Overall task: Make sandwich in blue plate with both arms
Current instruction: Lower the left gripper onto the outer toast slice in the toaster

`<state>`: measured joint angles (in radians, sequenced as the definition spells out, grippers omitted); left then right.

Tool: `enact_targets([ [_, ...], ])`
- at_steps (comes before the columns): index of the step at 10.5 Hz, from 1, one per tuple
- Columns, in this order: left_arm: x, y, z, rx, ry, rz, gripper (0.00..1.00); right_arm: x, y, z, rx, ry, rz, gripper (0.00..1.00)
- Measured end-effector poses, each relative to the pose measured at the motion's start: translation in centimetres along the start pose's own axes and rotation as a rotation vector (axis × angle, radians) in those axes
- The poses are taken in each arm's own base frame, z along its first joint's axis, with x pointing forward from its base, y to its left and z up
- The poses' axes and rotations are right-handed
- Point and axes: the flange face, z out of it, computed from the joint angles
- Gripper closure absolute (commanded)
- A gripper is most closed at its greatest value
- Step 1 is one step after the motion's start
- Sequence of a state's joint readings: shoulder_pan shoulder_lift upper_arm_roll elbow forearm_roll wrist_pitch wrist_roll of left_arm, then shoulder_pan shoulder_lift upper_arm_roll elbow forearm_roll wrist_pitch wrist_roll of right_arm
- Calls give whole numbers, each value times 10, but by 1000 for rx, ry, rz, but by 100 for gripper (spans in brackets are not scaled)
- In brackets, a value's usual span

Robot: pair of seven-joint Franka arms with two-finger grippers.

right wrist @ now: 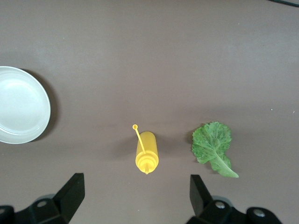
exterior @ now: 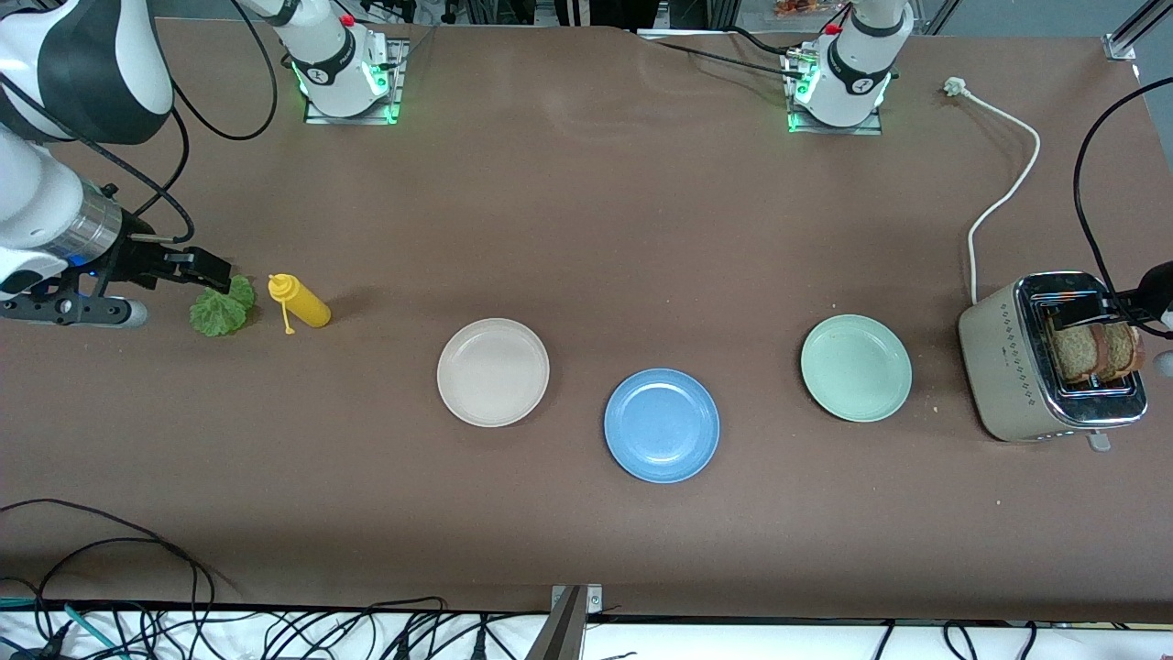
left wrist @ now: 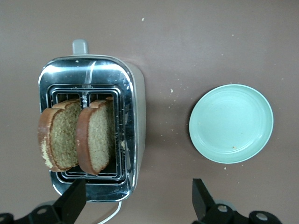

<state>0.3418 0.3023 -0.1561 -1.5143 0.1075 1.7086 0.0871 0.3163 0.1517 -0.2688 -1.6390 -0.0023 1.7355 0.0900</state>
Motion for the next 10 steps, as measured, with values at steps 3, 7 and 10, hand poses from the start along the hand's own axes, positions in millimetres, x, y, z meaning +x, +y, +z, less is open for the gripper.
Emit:
enact_targets([
  [3, 6, -31, 27, -15, -26, -31, 0, 0, 0, 0, 0, 0, 1, 0],
  [7, 14, -86, 68, -36, -15, -29, 4, 0, 0, 0, 0, 0, 4, 0],
  [10, 18, -79, 73, -40, -20, -13, 1, 0, 0, 0, 0, 0, 6, 0],
])
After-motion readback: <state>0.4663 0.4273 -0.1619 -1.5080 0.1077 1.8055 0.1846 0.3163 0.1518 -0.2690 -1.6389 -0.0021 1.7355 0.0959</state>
